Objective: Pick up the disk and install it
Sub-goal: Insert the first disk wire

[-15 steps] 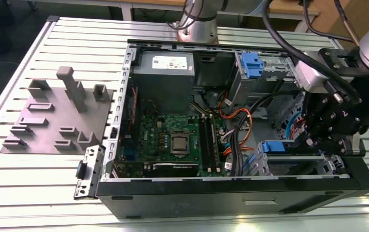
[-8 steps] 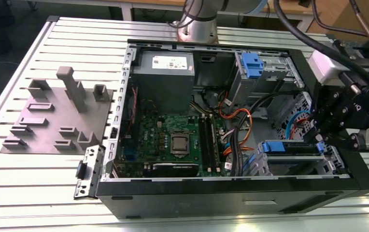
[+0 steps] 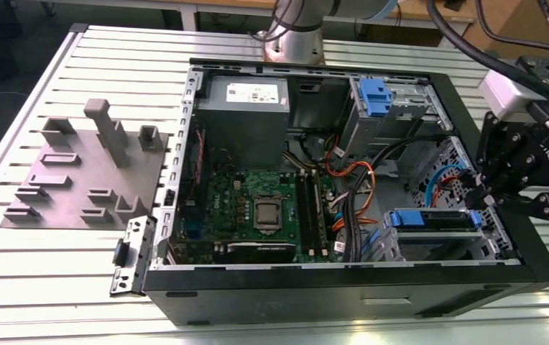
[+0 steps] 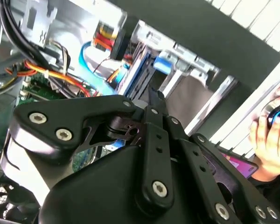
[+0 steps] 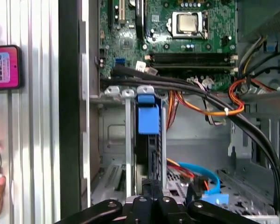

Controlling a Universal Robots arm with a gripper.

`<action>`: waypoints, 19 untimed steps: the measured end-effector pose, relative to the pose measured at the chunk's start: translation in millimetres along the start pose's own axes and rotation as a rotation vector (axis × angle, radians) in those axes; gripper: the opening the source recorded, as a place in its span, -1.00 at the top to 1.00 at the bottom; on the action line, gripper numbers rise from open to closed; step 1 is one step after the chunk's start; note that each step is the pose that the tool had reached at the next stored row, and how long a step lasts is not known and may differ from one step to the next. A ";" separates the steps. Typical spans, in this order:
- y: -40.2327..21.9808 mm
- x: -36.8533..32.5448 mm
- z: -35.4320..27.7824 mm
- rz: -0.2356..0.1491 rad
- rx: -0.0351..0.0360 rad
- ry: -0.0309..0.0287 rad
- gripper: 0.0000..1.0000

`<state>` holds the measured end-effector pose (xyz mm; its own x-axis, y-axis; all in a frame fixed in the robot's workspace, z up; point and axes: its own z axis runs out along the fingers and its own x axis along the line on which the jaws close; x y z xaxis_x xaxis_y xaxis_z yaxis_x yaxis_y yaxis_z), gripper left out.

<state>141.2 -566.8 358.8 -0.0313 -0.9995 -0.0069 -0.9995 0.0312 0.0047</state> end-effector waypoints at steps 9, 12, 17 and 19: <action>-19.1 -16.3 0.0 0.000 0.0000 0.0016 0.79; -19.4 -23.2 -0.9 0.000 0.0000 0.0017 0.79; -19.6 -33.4 -2.9 0.000 -0.0026 0.0038 0.79; -20.4 -35.6 -3.2 0.000 -0.0084 0.0067 0.79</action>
<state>162.7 -531.8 362.1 -0.0313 -0.9995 -0.0002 -0.9994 0.0313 0.0132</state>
